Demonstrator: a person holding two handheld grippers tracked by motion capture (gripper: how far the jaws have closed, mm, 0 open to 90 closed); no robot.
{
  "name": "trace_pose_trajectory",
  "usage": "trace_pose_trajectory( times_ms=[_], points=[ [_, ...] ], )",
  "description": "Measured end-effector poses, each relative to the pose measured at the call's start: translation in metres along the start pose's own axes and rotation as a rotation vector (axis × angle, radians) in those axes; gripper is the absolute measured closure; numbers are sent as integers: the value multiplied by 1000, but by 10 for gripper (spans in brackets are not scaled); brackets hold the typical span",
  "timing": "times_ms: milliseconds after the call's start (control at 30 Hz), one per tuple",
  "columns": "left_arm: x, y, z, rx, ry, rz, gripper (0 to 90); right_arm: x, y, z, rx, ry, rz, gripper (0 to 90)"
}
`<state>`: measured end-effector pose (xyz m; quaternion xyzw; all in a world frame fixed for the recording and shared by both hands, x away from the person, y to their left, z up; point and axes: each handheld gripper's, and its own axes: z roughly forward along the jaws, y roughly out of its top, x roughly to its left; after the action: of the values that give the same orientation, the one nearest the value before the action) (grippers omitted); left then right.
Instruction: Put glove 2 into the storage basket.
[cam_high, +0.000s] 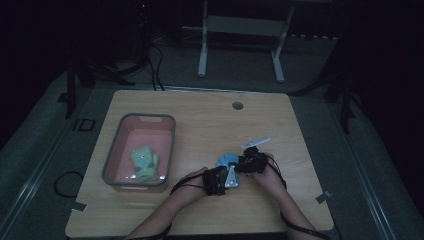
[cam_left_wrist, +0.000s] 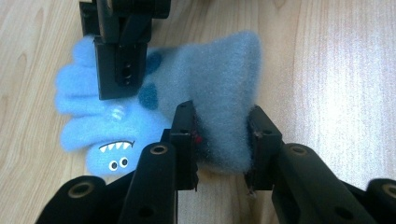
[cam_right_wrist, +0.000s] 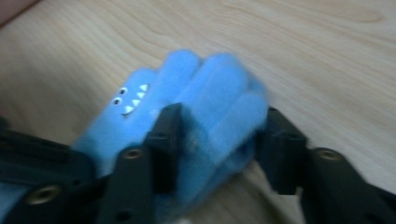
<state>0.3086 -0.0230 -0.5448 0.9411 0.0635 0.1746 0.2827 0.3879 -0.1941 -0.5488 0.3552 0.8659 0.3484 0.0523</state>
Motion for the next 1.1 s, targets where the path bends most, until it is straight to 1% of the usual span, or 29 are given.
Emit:
trace_pose_trajectory(
  times_ms=[33,67,100,133,167,233,267,333,467,500,533,600,733,767,833,900,933,967,1100],
  points=[
    [1,0,0,1,-3,-2,707,0,1,0,4,7,3,600],
    [1,0,0,3,-6,-3,711,0,1,0,12,25,6,644],
    [1,0,0,5,-6,2,715,0,2,1,18,34,8,652],
    [1,1,-1,6,-5,6,718,1,2,1,21,37,9,693],
    [1,1,-1,8,-4,9,724,1,3,1,32,51,17,712],
    [1,1,-2,9,-1,8,735,2,4,2,40,48,14,739],
    [1,1,-2,11,-1,5,739,3,5,2,43,44,6,747],
    [1,2,-4,12,-10,-6,747,7,6,1,43,27,-17,758],
    [4,2,-10,17,-19,-14,754,9,8,-2,19,34,-15,768],
    [4,2,-12,14,-15,-17,755,9,8,-3,17,40,-11,769],
    [5,2,-14,13,-11,-18,755,9,9,-4,14,35,-15,769],
    [6,3,-20,6,-7,-23,755,11,11,-6,5,39,-14,772],
    [7,5,-27,9,-2,-20,755,14,15,-11,-13,47,-19,776],
    [7,5,-29,11,5,-13,756,15,17,-12,-15,52,-24,777],
    [8,6,-33,10,2,-17,756,17,20,-16,-25,54,-28,780],
    [9,7,-37,8,9,-15,755,18,22,-18,-34,60,-28,783],
    [9,8,-39,12,5,-13,756,19,24,-20,-37,60,-31,786],
    [9,8,-41,11,16,-11,755,20,25,-22,-40,68,-36,788],
    [12,10,-50,15,29,-8,755,23,33,-27,-55,70,-40,800]
  ],
)
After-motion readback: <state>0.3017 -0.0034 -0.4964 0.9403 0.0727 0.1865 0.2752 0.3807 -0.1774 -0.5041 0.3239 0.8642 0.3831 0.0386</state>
